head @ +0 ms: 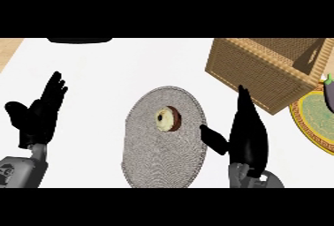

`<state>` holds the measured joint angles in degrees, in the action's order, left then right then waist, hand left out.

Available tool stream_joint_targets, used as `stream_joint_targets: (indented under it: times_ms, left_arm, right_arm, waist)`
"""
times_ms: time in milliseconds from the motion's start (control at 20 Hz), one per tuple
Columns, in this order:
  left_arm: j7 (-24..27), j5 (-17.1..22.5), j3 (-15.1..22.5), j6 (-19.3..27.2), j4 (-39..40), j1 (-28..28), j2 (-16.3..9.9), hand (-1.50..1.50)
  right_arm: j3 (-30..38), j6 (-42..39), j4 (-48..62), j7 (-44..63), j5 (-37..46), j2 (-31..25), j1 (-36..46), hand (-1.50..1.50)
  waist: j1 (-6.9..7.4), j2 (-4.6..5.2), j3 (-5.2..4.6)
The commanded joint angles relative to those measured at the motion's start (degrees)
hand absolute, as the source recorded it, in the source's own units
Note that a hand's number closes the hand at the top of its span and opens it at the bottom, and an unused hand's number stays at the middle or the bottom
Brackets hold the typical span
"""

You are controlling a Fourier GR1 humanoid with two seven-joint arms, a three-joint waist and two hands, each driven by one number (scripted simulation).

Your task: Pick the cupcake from the placemat and place it in the basket

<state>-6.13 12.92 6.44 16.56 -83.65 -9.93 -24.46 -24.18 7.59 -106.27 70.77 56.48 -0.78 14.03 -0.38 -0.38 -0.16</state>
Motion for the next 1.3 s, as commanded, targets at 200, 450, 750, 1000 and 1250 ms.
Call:
stream_joint_targets:
  times_ms: [200, 450, 750, 1000, 1250]
  left_arm:
    - [0.56, -0.71, -0.92, -1.04, 1.15, -1.45, 1.32, 0.0]
    - [-2.42, -0.83, -1.39, -1.24, -3.7, 1.19, 0.31, 0.0]
    - [-0.1, -0.55, -3.62, -3.75, 0.35, -0.29, 0.31, 0.0]
    - [0.3, -2.15, -3.87, -3.22, 3.08, -3.28, 1.44, 0.0]
    - [-1.58, -2.63, -2.93, -3.2, -1.08, -0.2, 1.65, 0.0]
  right_arm:
    - [-4.57, 9.02, 3.35, 6.96, 1.78, 0.74, -4.85, -1.5]
    - [-4.43, 8.65, 3.78, 7.67, 4.69, 0.75, -3.81, -1.5]
    - [-7.63, 14.98, 11.48, 7.44, 6.39, 0.75, -2.06, -1.5]
    - [-10.08, 16.81, 11.07, 8.01, 5.97, 0.75, -1.83, -1.5]
    - [-11.34, 22.4, 16.97, 8.88, 5.53, 0.75, 0.7, -1.5]
  waist:
    - [0.38, 0.37, 0.16]
    - [0.81, 0.14, 0.17]
    - [0.79, 0.36, 0.15]
    - [0.42, 0.41, 0.14]
    - [1.4, 0.35, 0.16]
